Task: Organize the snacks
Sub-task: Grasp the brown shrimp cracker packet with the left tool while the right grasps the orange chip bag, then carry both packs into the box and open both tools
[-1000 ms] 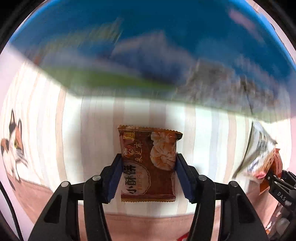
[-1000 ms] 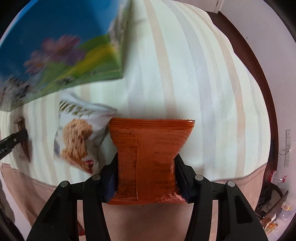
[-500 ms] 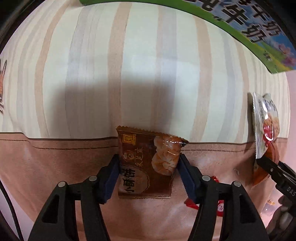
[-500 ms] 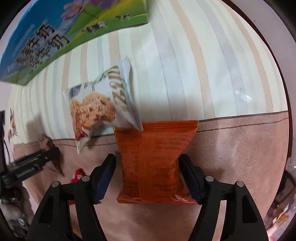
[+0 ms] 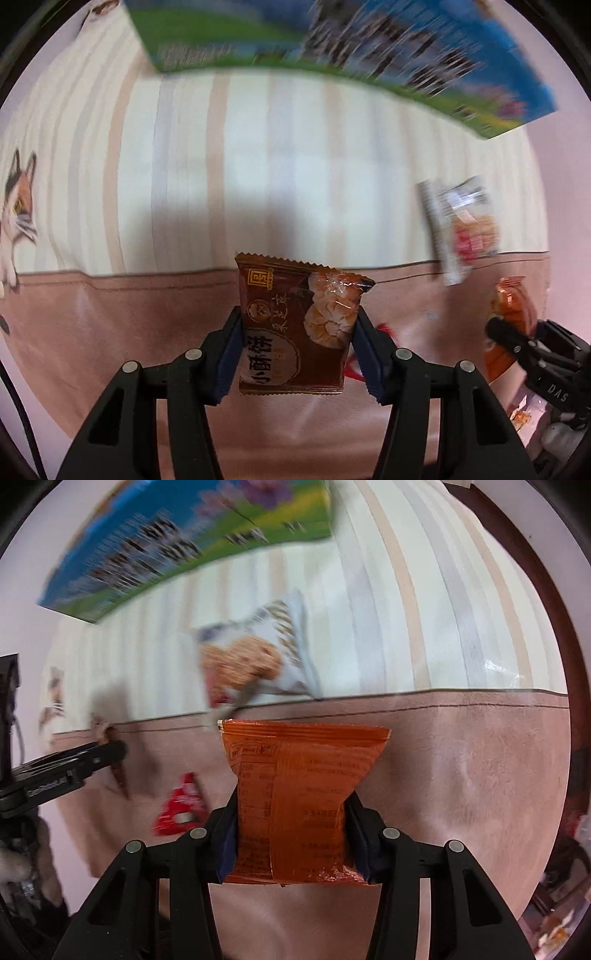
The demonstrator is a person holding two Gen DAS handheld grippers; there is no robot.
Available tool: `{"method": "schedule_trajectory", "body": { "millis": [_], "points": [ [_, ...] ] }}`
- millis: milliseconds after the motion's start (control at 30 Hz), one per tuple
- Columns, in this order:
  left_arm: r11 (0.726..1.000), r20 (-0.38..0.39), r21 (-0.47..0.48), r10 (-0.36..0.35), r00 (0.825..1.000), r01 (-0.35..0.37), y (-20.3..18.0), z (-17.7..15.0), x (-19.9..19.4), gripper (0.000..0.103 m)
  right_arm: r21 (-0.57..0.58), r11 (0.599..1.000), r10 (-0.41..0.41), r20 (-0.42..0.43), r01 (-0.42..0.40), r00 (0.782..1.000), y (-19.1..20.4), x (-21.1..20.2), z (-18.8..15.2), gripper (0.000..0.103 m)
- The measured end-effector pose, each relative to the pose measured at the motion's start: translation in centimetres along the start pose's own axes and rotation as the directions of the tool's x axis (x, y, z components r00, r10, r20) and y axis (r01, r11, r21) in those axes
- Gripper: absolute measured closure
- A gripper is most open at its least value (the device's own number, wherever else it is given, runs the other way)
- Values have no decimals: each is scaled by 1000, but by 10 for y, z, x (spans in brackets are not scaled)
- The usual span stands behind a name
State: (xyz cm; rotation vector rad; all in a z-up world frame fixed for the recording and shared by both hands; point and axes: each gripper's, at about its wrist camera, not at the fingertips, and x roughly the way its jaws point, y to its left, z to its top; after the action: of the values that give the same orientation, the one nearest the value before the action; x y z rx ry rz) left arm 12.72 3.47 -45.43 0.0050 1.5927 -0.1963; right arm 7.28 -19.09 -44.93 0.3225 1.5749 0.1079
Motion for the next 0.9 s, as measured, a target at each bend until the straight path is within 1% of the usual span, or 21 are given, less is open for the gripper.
{"method": "schedule_trajectory", "body": {
  "millis": [133,233,300,400,467,500,533,567,667,700,767,867,900],
  "points": [
    [997,64,27,-73,995,72,-12,16,-44,50,-15,997,76,76,-75,994,12,-49,11,51],
    [993,141,47,-111,984,105,-28,42,-95,50,-37,991,130,152,-126,980,21,-84,36,51],
    [992,193,47,-126,973,119,-29,64,-128,50,-55,987,158,215,-149,964,33,-109,59,51],
    [994,256,46,-110,960,101,-30,98,-160,50,-88,982,185,296,-166,937,49,-141,95,51],
    [997,293,48,-76,953,65,-26,128,-181,50,-110,980,192,340,-163,920,57,-153,118,51],
    [998,307,46,-55,950,43,-21,134,-188,50,-125,980,188,358,-153,915,61,-158,130,51],
    [999,314,40,-37,949,26,-18,149,-192,50,-139,981,179,368,-136,913,65,-160,143,51],
    [999,313,39,-21,950,9,-13,159,-185,50,-142,981,175,374,-130,911,76,-157,159,51],
    [1000,286,14,3,958,-8,-3,193,-178,50,-154,984,147,385,-93,911,85,-158,200,51],
    [1000,265,11,6,964,-10,-1,207,-173,49,-155,984,137,383,-83,914,88,-156,209,51],
    [1000,229,-4,8,973,-7,4,225,-163,49,-149,987,105,369,-53,923,89,-147,234,51],
    [1000,187,-29,18,982,-13,12,248,-144,49,-140,990,56,345,-8,937,93,-135,263,51],
    [999,180,-32,21,983,-16,11,251,-136,49,-134,991,49,356,-1,933,94,-128,271,51]
  ]
}}
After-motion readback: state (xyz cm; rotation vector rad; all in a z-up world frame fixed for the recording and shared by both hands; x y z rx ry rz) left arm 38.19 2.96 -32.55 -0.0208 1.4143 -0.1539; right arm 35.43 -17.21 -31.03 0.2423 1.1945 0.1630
